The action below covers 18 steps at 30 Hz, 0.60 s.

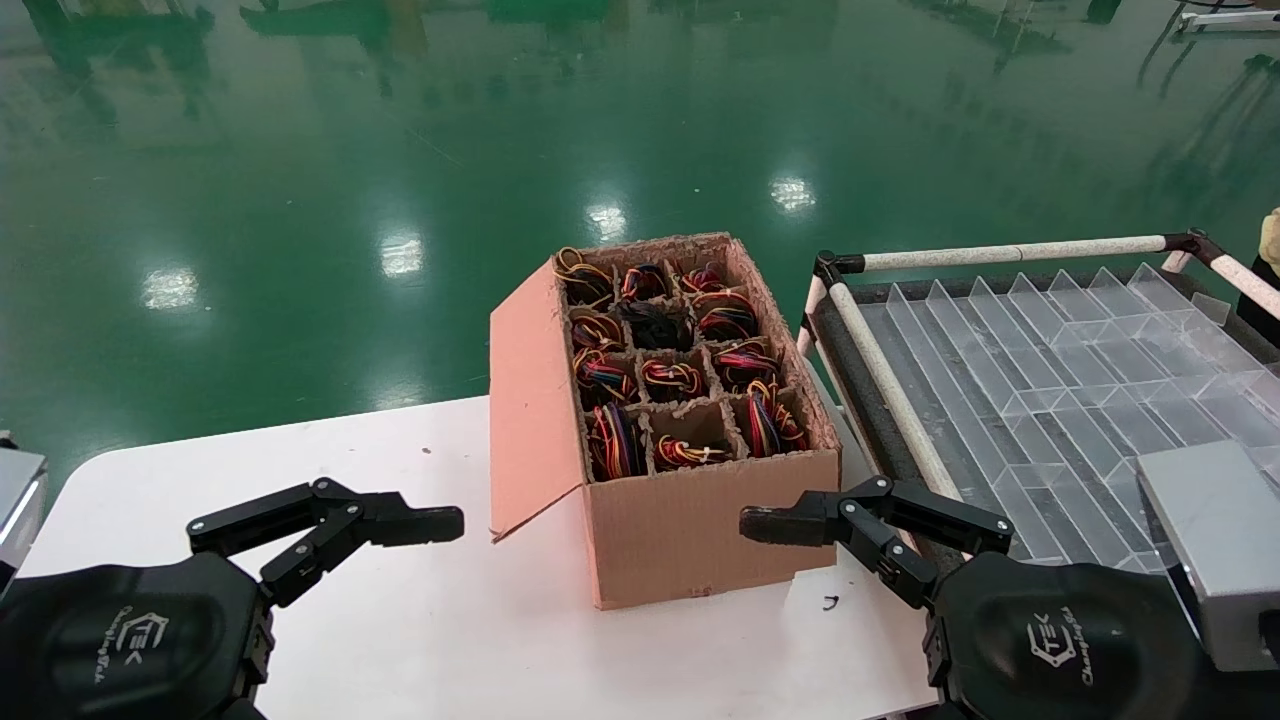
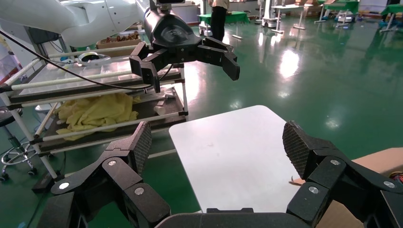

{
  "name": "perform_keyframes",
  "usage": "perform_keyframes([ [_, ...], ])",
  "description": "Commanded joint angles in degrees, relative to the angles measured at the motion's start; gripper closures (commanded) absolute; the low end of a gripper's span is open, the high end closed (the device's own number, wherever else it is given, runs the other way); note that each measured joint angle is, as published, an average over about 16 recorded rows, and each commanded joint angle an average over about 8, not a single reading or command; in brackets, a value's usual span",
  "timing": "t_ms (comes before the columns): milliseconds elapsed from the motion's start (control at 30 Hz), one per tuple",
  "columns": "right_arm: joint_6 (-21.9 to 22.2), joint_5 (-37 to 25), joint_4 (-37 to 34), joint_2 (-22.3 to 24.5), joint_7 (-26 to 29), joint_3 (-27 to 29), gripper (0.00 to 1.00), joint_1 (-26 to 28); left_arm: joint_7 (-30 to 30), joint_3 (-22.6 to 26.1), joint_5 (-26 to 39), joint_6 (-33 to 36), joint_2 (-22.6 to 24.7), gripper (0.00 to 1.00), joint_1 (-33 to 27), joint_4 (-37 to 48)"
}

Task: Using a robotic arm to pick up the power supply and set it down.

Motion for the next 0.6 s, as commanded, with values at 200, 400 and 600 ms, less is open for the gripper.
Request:
perform_keyframes([
  [200,0.0,0.0,0.0,0.0,0.0,0.0,0.0,0.0,0.0,0.0,0.0,0.0,0.0,0.0,0.0,0.0],
  [400,0.0,0.0,0.0,0.0,0.0,0.0,0.0,0.0,0.0,0.0,0.0,0.0,0.0,0.21,0.0,0.0],
  [600,0.0,0.0,0.0,0.0,0.0,0.0,0.0,0.0,0.0,0.0,0.0,0.0,0.0,0.96,0.0,0.0],
])
